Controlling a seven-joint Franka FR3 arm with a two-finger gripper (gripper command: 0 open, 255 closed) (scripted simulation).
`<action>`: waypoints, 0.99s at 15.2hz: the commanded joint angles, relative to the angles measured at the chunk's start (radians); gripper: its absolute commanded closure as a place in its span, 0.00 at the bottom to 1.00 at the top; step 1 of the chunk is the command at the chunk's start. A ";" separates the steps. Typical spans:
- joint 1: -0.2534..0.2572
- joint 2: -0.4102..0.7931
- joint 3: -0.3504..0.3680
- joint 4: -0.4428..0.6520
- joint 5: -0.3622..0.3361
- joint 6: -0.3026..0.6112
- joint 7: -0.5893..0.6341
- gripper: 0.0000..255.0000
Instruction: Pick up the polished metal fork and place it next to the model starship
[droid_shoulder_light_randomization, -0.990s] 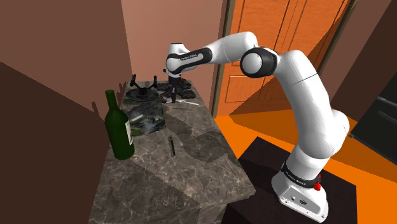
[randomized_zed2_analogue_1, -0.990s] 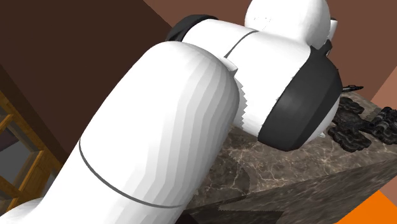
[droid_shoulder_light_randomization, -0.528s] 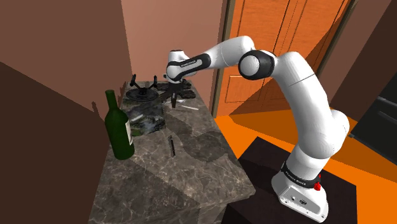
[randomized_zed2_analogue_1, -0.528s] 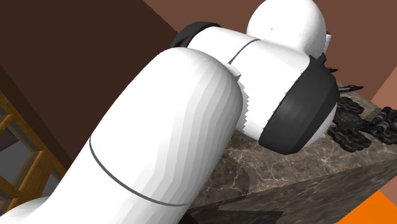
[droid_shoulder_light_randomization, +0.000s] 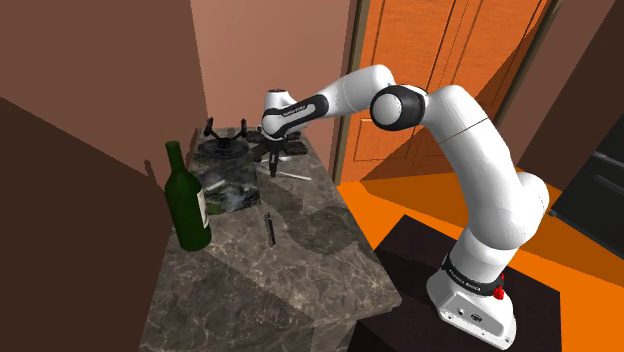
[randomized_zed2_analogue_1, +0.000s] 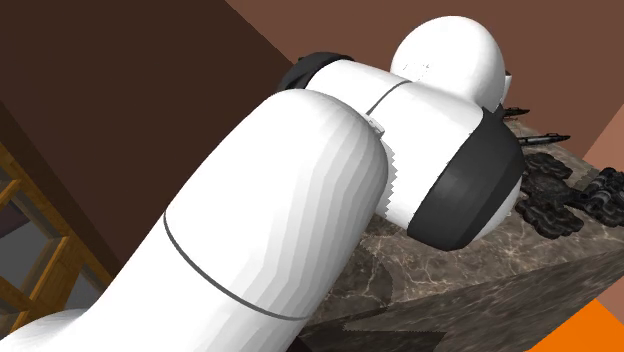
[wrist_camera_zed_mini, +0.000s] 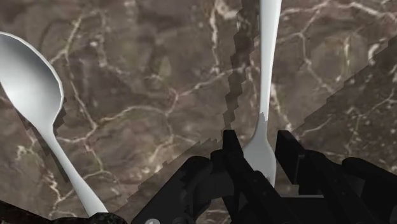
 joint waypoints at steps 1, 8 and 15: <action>0.001 0.005 0.000 -0.002 0.000 0.005 0.000 1.00; 0.000 0.003 0.000 -0.003 0.000 0.005 0.000 0.00; -0.003 -0.034 0.004 0.000 0.004 -0.035 -0.002 0.00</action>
